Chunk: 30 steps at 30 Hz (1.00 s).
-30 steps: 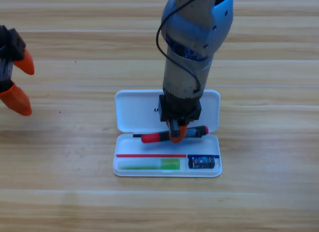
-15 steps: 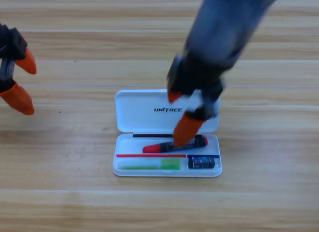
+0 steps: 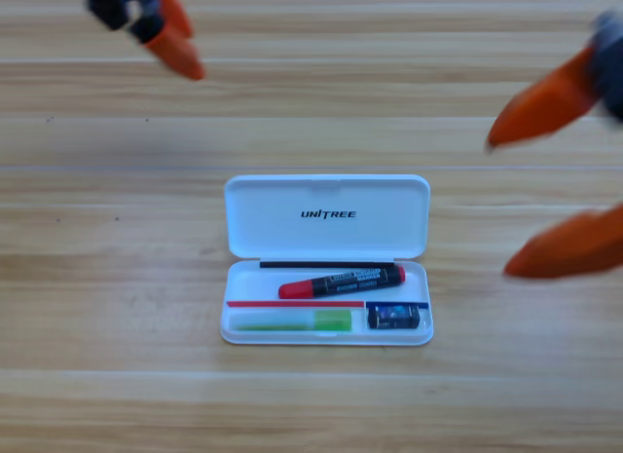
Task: Clean up eraser and pencils
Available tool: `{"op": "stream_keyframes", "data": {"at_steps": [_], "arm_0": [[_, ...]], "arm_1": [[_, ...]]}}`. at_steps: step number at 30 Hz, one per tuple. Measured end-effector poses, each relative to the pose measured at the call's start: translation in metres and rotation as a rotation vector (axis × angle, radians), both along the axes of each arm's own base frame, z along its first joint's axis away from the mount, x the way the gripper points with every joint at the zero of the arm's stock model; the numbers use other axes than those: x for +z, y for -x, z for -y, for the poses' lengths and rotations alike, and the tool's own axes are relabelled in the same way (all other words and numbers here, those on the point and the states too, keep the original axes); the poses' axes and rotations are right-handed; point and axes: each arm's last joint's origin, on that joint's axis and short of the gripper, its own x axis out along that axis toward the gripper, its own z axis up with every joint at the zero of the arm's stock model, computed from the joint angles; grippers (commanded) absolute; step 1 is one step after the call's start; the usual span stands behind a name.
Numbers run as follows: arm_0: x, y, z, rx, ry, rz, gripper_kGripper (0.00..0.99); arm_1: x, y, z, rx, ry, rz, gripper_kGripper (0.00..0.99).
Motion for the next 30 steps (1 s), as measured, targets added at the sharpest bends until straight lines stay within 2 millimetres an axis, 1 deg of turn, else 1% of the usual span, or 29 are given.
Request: {"op": "stream_keyframes", "data": {"at_steps": [2, 3, 6, 10, 13, 19, 23, 25, 30], "arm_0": [[-0.016, -0.022, 0.002, 0.000, 0.034, -0.027, 0.075], [-0.026, -0.033, 0.003, -0.002, 0.050, -0.042, 0.000], [-0.052, -0.057, 0.006, -0.007, 0.085, -0.076, 0.000], [-0.085, -0.072, 0.010, -0.016, 0.108, -0.134, 0.000], [-0.107, -0.073, 0.013, -0.029, 0.138, -0.186, 0.000], [-0.146, -0.066, 0.015, -0.050, 0.201, -0.324, 0.000], [-0.163, -0.062, 0.016, -0.071, 0.238, -0.388, 0.000], [-0.169, -0.060, 0.017, -0.086, 0.256, -0.418, 0.000], [-0.170, -0.055, 0.020, -0.112, 0.280, -0.459, 0.000]], "arm_1": [[0.007, 0.003, 0.007, 0.008, -0.044, 0.009, 0.946], [0.009, 0.005, 0.009, 0.024, -0.066, -0.006, 0.948], [0.008, 0.008, 0.012, 0.065, -0.098, -0.050, 0.948], [0.003, 0.009, 0.014, 0.071, -0.096, -0.073, 0.948], [0.002, 0.008, 0.014, 0.073, -0.098, -0.083, 0.946], [0.002, 0.009, 0.014, 0.083, -0.107, -0.093, 0.948], [0.001, 0.009, 0.014, 0.083, -0.106, -0.093, 0.948], [0.001, 0.009, 0.014, 0.084, -0.106, -0.095, 0.948], [-0.003, 0.009, 0.014, 0.090, -0.099, -0.107, 0.948]]}}
